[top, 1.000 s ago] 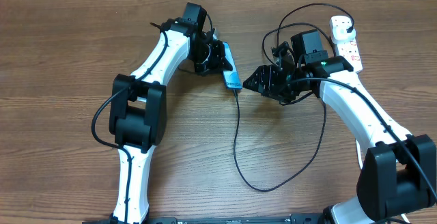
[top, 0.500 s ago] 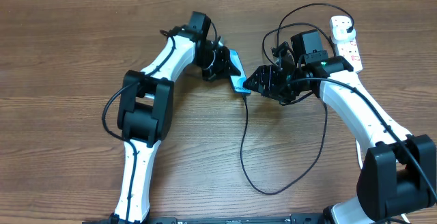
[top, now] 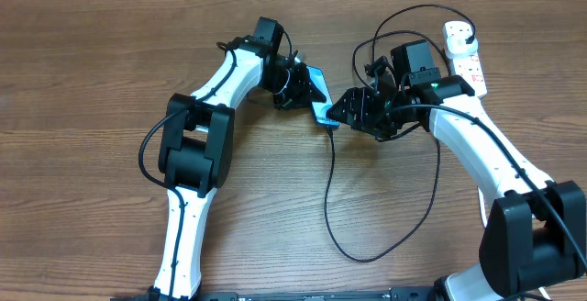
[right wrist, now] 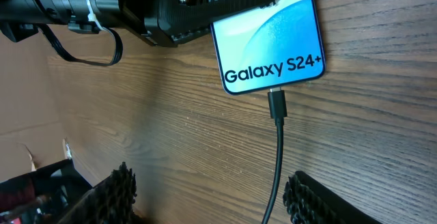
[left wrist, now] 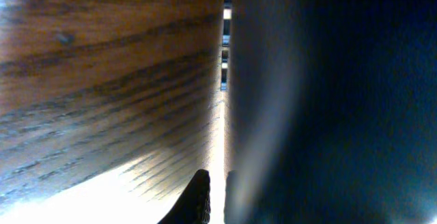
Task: Plug charger to phone and switch on socket
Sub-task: 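Lower the phone flat onto the table with the left gripper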
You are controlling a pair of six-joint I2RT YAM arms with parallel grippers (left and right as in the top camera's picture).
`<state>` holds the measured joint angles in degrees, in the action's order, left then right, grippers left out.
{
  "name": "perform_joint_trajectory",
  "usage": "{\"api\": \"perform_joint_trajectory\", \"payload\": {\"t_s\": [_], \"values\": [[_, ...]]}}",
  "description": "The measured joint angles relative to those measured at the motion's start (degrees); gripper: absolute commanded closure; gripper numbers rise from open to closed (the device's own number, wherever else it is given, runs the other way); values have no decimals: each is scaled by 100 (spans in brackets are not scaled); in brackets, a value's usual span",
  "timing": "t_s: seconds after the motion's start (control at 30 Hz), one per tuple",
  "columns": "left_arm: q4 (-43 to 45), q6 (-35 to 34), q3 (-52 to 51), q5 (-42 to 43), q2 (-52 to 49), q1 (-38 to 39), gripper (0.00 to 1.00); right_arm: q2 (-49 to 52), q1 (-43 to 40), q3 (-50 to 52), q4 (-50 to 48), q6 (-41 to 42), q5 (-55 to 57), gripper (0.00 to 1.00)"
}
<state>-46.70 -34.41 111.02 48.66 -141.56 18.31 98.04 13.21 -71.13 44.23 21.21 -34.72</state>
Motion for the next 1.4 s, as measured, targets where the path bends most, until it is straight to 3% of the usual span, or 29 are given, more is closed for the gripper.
{"api": "perform_joint_trajectory", "payload": {"t_s": [0.1,0.4,1.17,1.4], "values": [[2,2,0,-70,0,0,84,0,0,0,15,0,2,29],[-114,151,0,-361,0,0,67,0,0,0,33,2,2,28],[-1019,575,131,-942,83,-160,60,0,0,0,33,4,2,27],[-1084,708,155,-1104,129,-192,48,0,0,0,33,2,4,26]]}}
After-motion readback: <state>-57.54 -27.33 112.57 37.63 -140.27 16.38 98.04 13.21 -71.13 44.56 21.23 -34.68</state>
